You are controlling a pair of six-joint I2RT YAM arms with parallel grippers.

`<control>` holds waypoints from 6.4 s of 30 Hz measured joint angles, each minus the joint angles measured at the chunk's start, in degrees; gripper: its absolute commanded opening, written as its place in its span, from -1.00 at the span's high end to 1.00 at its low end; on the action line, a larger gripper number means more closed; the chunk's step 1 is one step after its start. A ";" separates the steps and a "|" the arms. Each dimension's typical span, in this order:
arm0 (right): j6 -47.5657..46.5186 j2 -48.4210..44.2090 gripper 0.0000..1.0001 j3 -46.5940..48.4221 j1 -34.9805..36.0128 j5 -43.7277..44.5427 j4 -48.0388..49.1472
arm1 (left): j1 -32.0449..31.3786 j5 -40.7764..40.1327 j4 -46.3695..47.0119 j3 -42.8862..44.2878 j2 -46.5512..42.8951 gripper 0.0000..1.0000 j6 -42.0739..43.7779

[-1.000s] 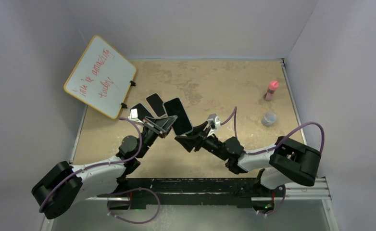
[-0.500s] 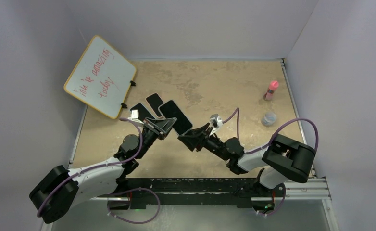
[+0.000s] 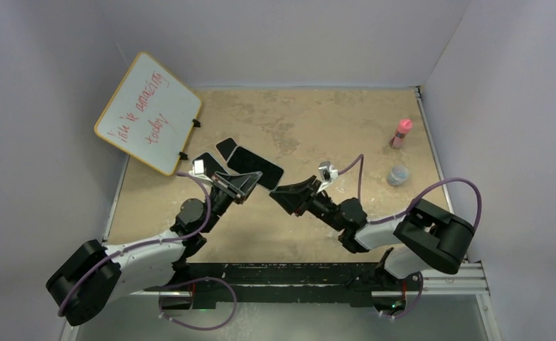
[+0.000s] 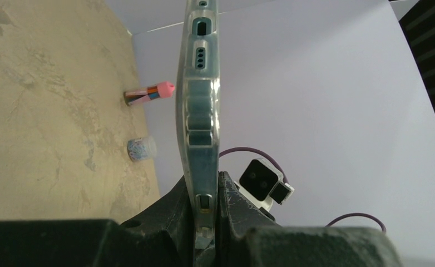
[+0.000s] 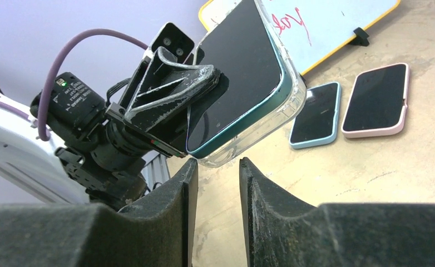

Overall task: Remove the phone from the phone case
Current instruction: Remove the phone case from the phone.

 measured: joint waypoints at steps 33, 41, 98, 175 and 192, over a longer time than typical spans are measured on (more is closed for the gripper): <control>8.13 -7.82 0.59 1.90 -7.21 -16.63 -2.12 | 0.85 13.73 8.90 3.17 -0.63 1.00 11.72; 9.64 -9.73 0.61 2.03 -11.08 -20.90 -4.83 | 0.85 15.63 6.75 4.31 -1.62 1.00 16.17; 11.93 1.44 0.99 14.53 -21.81 -45.00 -9.33 | 9.57 43.32 -5.03 11.13 9.01 1.00 20.85; -3.43 15.23 1.00 8.85 -9.33 -6.67 -26.95 | -7.15 -14.58 -72.81 44.68 35.45 -0.38 27.69; -6.12 11.26 1.00 8.85 -8.81 -4.22 -32.00 | -7.15 -13.64 -72.43 44.35 34.97 -0.32 28.28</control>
